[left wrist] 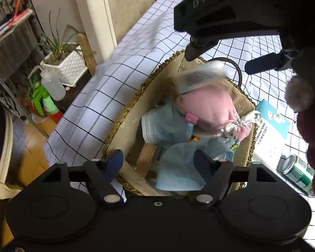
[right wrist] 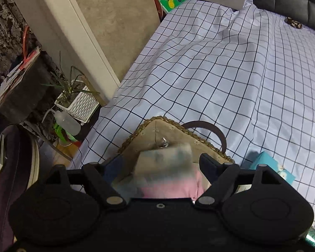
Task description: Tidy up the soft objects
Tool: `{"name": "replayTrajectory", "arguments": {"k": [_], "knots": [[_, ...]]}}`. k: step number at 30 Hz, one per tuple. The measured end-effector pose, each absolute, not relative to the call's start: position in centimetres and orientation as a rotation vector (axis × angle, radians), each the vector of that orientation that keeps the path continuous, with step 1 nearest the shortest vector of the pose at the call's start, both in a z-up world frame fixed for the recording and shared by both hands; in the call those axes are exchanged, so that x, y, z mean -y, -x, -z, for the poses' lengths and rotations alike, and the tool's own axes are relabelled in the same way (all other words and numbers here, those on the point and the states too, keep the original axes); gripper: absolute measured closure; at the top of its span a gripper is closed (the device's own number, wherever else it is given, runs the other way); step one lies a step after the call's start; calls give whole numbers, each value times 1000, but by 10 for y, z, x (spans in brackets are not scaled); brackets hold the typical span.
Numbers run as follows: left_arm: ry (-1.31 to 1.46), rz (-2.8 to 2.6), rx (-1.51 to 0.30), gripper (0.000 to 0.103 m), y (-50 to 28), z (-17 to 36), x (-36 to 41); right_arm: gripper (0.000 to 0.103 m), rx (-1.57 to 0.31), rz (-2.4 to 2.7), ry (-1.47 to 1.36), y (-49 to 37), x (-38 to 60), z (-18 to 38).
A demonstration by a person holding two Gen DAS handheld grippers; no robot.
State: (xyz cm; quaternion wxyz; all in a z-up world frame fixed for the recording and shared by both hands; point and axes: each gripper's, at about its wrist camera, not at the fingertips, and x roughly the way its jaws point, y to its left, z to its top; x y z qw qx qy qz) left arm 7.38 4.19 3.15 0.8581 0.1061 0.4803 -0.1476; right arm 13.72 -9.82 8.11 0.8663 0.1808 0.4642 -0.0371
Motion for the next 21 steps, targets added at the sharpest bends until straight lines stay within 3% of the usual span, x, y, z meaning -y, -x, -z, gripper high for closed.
{"name": "replayTrajectory", "arguments": {"k": [21], "knots": [[-240,229,-997,28,-36,-28,-36,22,-1071,223,-348,-13,174,-33]]}}
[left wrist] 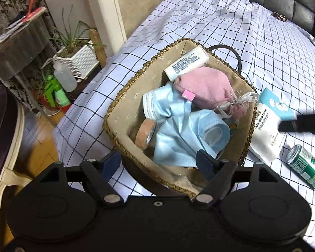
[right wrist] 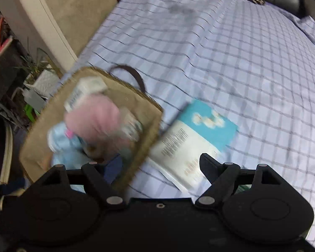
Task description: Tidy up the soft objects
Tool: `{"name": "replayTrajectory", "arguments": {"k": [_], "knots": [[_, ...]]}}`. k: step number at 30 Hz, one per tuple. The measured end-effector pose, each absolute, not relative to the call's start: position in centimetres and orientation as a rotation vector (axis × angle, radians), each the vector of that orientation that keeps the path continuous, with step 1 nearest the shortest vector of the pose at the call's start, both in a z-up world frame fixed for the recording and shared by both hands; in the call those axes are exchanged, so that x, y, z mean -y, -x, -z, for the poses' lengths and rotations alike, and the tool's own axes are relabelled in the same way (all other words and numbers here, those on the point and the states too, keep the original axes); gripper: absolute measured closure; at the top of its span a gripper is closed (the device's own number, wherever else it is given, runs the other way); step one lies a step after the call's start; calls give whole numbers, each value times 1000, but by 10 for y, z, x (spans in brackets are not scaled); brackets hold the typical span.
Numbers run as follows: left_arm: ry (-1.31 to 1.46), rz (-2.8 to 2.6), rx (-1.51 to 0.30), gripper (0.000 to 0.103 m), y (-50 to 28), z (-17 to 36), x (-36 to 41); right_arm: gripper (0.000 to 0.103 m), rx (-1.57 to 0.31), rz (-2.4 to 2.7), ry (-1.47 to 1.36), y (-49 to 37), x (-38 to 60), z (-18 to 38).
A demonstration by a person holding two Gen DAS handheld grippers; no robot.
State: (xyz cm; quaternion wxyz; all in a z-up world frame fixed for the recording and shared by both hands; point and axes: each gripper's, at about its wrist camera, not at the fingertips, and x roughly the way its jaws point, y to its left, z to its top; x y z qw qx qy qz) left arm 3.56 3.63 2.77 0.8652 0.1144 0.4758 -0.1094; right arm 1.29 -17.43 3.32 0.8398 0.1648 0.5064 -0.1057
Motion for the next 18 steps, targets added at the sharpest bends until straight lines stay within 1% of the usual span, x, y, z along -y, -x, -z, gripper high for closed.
{"name": "replayTrajectory", "arguments": {"k": [8,14,18], "knots": [[-278,160,-918,28,-9,-28,-23,22,-1123,237,-271,59,180,-11],[-284,152,-884,28,6,-31,-19,22,-1100,225,-255,96,173,-13],[-285,155,-875,24,15,-31,-17,22,-1074,219,-270,106,168,-19]]}}
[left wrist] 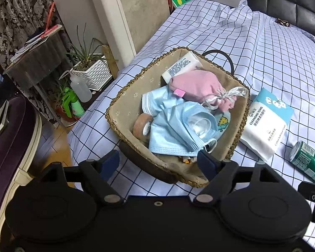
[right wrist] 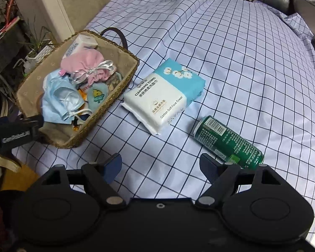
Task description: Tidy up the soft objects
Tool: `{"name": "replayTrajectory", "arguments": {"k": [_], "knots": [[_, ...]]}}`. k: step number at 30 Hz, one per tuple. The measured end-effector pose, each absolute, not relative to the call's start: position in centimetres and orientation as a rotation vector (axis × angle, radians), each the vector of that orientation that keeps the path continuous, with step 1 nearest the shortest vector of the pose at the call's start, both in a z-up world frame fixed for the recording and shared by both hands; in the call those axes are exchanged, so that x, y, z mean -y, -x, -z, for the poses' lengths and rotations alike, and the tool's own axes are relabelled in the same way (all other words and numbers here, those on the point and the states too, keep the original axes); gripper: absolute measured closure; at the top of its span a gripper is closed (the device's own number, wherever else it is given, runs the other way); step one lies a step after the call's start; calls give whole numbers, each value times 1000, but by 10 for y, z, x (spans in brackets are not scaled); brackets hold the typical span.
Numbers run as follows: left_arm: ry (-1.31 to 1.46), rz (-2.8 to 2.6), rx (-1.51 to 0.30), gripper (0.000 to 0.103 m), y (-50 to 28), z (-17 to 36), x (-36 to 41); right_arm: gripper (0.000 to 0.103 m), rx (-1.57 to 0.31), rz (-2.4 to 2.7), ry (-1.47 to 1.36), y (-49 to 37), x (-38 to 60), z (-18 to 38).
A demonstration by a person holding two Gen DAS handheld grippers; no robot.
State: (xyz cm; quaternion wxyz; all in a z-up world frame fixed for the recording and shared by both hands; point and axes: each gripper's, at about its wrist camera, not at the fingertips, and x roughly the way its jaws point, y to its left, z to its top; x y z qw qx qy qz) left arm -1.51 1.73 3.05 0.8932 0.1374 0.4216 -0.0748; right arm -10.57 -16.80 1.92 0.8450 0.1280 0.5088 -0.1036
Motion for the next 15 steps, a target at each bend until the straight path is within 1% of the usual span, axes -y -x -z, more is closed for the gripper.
{"name": "replayTrajectory", "arguments": {"k": [10,15], "knots": [[-259,127,-896,24,26,-23,-25,21,-1090,240,-281,114,167,-20],[-267,103,-893,24,29,-22,-22,21,-1072,246,-224,118,162,-23]]}}
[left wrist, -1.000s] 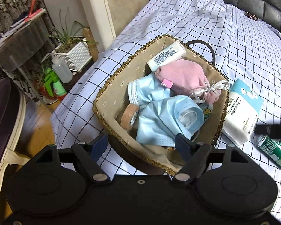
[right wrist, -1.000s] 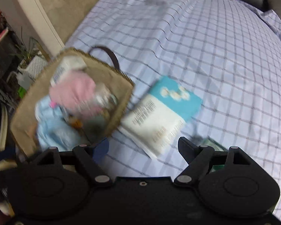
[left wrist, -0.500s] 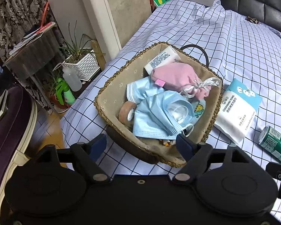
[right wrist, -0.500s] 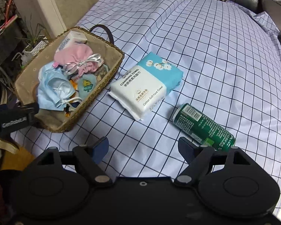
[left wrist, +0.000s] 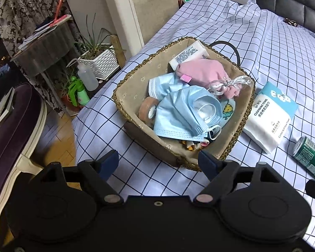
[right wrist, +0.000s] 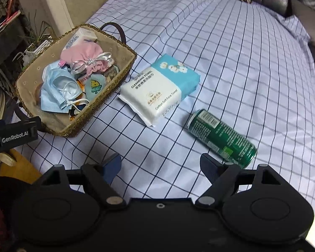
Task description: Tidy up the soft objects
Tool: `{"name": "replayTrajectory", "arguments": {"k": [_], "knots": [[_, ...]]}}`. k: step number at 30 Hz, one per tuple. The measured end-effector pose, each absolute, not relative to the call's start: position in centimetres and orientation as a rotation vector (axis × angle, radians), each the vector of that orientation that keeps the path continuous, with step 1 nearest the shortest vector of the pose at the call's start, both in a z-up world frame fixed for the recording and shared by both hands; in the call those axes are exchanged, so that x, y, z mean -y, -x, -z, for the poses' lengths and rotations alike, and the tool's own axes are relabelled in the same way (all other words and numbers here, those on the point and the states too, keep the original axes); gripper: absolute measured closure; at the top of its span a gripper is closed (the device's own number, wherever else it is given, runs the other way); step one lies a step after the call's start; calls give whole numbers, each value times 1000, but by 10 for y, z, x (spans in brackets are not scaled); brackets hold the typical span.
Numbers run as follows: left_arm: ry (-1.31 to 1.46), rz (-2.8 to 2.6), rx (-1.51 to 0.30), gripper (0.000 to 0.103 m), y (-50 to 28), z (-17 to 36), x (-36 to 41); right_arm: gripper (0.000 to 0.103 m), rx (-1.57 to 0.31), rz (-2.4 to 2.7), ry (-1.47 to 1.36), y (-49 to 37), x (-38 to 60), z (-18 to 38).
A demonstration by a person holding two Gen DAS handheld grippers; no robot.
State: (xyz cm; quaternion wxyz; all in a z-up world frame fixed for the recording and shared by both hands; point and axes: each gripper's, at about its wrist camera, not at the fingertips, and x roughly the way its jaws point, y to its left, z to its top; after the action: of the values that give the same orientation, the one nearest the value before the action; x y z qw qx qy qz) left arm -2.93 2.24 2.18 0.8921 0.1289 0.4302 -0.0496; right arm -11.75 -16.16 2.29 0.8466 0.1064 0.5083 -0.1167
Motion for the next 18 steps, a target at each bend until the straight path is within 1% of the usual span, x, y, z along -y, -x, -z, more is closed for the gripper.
{"name": "replayTrajectory", "arguments": {"k": [7,18], "knots": [[-306,86,-851,23,35,-23,-15,21,-1056,261,-192,118,160,-23],[-315,80,-857,23,34,-22,-14,21,-1056,281,-160,115,159,-17]]}}
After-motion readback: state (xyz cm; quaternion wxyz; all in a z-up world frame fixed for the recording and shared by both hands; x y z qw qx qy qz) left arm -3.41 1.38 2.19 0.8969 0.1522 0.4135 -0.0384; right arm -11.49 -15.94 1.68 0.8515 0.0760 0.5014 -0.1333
